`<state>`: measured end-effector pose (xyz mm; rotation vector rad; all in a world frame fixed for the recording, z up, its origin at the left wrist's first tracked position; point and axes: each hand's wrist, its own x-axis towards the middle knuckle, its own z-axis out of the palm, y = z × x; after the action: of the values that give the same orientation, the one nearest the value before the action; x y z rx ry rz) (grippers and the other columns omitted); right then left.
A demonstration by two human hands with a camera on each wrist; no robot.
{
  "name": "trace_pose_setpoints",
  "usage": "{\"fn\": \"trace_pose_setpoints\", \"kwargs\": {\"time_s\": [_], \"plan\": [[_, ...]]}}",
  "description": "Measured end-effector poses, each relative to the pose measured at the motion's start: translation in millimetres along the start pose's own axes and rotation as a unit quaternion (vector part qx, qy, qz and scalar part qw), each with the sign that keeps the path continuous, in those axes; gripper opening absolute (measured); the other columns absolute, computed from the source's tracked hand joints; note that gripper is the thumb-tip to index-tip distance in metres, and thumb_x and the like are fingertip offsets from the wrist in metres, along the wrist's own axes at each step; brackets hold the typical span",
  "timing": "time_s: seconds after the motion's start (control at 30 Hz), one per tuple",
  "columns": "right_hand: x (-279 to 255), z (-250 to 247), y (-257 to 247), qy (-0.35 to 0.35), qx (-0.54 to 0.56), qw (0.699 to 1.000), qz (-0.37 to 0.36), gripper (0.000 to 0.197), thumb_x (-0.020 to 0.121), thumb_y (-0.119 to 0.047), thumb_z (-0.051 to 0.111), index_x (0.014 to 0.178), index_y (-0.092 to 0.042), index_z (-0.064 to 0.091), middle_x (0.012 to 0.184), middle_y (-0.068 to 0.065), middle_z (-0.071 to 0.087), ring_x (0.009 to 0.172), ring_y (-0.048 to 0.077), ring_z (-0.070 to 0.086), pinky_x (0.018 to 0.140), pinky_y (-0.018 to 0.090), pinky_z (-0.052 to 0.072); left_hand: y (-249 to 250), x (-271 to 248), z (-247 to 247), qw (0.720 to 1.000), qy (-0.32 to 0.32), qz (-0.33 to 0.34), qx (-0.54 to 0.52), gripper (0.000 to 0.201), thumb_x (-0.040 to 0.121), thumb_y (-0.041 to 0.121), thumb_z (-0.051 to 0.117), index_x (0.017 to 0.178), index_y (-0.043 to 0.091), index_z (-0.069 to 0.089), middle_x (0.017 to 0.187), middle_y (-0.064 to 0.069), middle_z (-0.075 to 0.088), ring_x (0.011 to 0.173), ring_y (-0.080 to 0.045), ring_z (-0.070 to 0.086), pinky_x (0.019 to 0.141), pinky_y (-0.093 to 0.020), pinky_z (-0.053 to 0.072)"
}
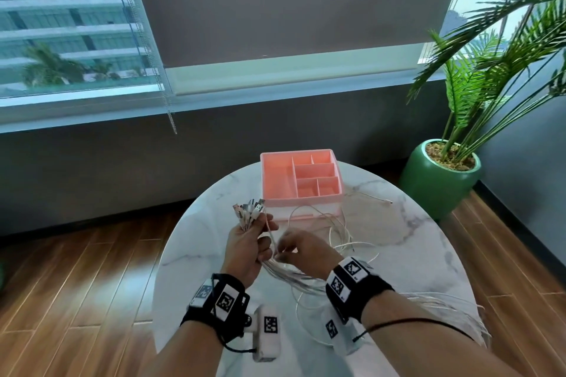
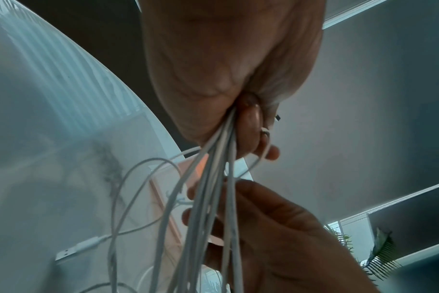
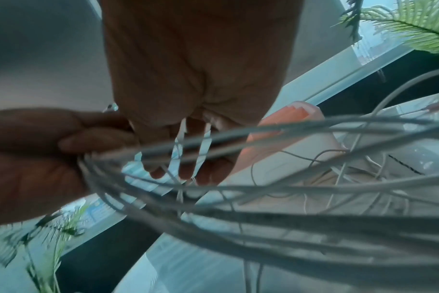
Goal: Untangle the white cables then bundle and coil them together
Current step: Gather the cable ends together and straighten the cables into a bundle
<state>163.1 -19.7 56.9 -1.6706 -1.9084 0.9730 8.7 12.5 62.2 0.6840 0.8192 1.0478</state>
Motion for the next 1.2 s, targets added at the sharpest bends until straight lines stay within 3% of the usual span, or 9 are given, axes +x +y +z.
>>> {"fn": "trace_pose_setpoints", "kwargs": {"time_s": [0.07,0.17,0.33,0.47,0.57,0.67,0.77,1.0,1.2], "plan": [[1,-9,3,0.025,0.064,0.998,-0.001,0.012,0.090,-0.021,0.071,0.096,-0.011,0.076,0.090,-0.003,0.073,0.074,0.003,0.064,0.072,0.019,0.048,-2,3,-7,1.000,0.025,0.000,0.015,0.022,0.102,0.022,0.053,0.103,0.002,0.061,0.092,-0.015,0.072,0.041,-0.006,0.025,0.035,-0.020,0.024],[-4,-38,1,0.104,0.262,0.959,0.035,0.012,0.096,-0.008,0.061,0.104,-0.009,0.071,0.089,0.016,0.076,0.069,0.018,0.069,0.061,0.026,0.055,-9,5,-12,0.998,0.048,-0.007,0.038,0.026,0.103,0.024,0.052,0.102,0.000,0.062,0.088,-0.015,0.072,0.041,-0.006,0.025,0.036,-0.019,0.024],[-12,-85,-12,0.190,0.430,0.881,0.049,0.031,0.096,0.003,0.055,0.122,-0.015,0.056,0.092,0.029,0.071,0.069,0.032,0.068,0.061,0.035,0.058,-18,5,-9,0.998,0.039,-0.012,0.039,0.021,0.102,0.019,0.053,0.088,0.005,0.060,0.060,-0.003,0.036,0.041,-0.009,0.024,0.037,-0.019,0.021],[-17,-98,-23,0.160,0.369,0.914,0.051,0.016,0.094,0.002,0.059,0.111,-0.001,0.059,0.100,0.016,0.075,0.078,0.036,0.073,0.070,0.039,0.062,-17,7,-2,0.999,0.023,-0.019,0.023,0.022,0.102,0.018,0.053,0.082,0.009,0.055,0.056,0.003,0.025,0.042,-0.009,0.023,0.038,-0.021,0.021],[-17,-93,-22,0.211,0.083,0.974,0.025,0.010,0.087,-0.017,0.075,0.089,-0.011,0.068,0.074,-0.001,0.072,0.059,0.011,0.067,0.061,0.029,0.058,-15,9,2,0.999,0.018,-0.031,0.017,0.025,0.102,0.015,0.053,0.077,0.013,0.049,0.058,0.002,0.026,0.044,-0.010,0.023,0.039,-0.022,0.021],[-13,-83,-22,0.295,-0.063,0.954,-0.007,0.014,0.084,-0.031,0.078,0.078,-0.022,0.068,0.073,-0.012,0.063,0.066,0.004,0.060,0.063,0.023,0.052,-15,10,5,0.999,0.016,-0.048,0.013,0.031,0.101,0.011,0.049,0.072,0.018,0.041,0.059,0.001,0.025,0.044,-0.011,0.022,0.041,-0.023,0.019],[-8,-76,-18,0.317,-0.106,0.942,-0.034,0.015,0.084,-0.032,0.077,0.084,-0.020,0.068,0.089,-0.006,0.056,0.085,0.010,0.052,0.071,0.017,0.043,-14,8,6,0.998,0.014,-0.068,0.002,0.030,0.100,0.009,0.044,0.072,0.018,0.037,0.059,0.000,0.027,0.042,-0.011,0.024,0.042,-0.023,0.020],[-5,-36,-24,0.304,0.222,0.926,-0.025,0.018,0.101,-0.023,0.053,0.091,-0.008,0.051,0.061,0.001,0.055,0.046,0.007,0.048,0.047,0.025,0.042,-16,-1,19,0.997,-0.017,-0.069,0.020,0.033,0.104,0.030,0.050,0.074,0.019,0.040,0.062,0.000,0.032,0.047,-0.012,0.027,0.042,-0.025,0.027],[-3,14,-11,0.226,0.263,0.938,0.005,0.011,0.098,-0.020,0.059,0.091,-0.012,0.056,0.077,0.011,0.069,0.059,0.013,0.062,0.055,0.030,0.050,-16,-1,23,0.999,-0.025,-0.015,0.023,0.031,0.103,0.028,0.048,0.080,0.009,0.055,0.061,-0.004,0.049,0.050,-0.014,0.043,0.047,-0.025,0.039]]}}
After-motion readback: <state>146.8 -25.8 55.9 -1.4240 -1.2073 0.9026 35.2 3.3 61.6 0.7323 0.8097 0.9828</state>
